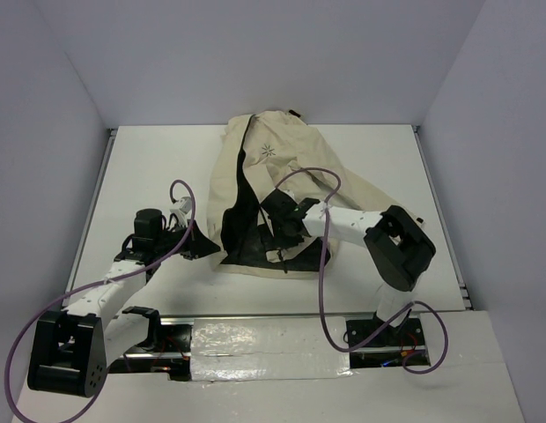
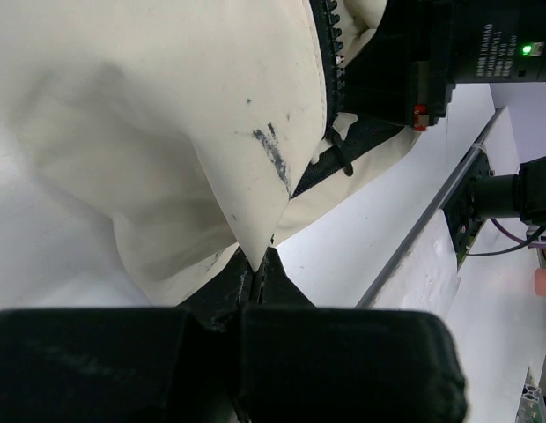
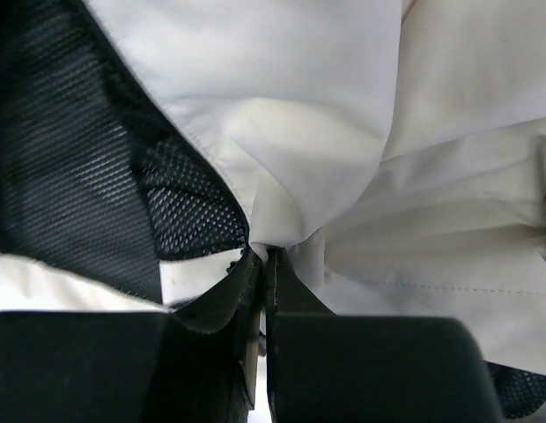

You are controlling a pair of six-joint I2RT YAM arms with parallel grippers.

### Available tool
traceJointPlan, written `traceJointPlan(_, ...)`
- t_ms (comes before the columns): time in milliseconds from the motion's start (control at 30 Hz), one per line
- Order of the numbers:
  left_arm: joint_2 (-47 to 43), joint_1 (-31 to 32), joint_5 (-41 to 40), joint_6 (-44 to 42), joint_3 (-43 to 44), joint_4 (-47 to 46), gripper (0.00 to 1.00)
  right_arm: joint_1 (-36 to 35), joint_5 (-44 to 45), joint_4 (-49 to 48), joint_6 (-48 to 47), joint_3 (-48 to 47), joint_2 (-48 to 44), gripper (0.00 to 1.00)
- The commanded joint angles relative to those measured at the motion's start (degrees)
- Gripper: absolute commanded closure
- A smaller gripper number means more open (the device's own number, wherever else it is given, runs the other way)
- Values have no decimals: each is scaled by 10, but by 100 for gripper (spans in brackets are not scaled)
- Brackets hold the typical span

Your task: Zip up the jacket

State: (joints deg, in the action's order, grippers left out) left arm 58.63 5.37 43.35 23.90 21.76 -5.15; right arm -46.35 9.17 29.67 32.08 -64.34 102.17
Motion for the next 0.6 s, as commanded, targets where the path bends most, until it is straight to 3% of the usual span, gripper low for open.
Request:
traceJointPlan(0, -3, -3, 13, -18, 7, -17, 100, -1, -27, 0, -5, -2, -49, 100)
traceJointPlan(333, -15, -2, 28, -31, 9, -16, 100, 8, -104, -26, -32, -5, -138, 100)
traceJointPlan(567, -17, -2, 18, -30, 7, -20, 100, 15, -139, -92, -32, 40, -91, 97)
